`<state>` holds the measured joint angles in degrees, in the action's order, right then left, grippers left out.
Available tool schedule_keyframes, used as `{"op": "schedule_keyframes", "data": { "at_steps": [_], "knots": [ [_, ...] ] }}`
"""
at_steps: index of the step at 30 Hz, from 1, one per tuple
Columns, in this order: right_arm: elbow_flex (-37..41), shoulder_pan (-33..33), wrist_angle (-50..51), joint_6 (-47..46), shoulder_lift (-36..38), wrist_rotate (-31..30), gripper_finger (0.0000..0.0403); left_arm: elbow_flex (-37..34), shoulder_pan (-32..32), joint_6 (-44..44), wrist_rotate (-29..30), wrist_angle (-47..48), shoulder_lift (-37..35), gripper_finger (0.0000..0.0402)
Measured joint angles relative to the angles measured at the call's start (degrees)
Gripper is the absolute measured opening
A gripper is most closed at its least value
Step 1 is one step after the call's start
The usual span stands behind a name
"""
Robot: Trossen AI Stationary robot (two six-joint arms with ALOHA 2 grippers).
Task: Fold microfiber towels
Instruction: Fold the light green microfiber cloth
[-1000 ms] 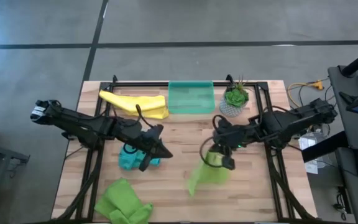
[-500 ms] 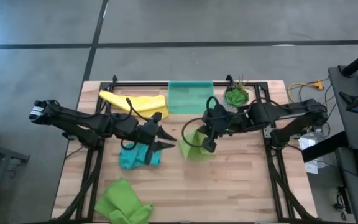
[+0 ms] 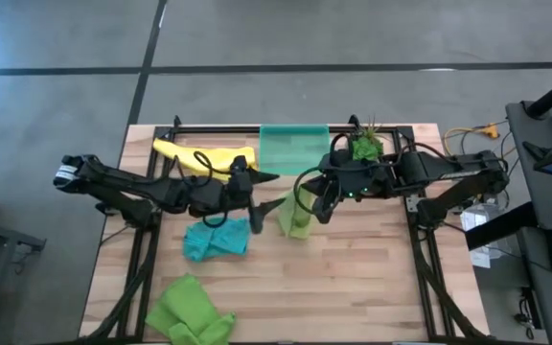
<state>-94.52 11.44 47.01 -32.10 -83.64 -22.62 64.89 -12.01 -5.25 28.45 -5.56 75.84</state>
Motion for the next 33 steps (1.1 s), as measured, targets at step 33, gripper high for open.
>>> {"op": "schedule_keyframes", "data": {
  "at_steps": [33],
  "knots": [
    [0.0, -0.1, -3.8, 1.1, -0.2, -2.9, 0.0009, 14.4, -0.4, -6.0, 26.1, 18.3, 13.5, 0.02]
  ]
}}
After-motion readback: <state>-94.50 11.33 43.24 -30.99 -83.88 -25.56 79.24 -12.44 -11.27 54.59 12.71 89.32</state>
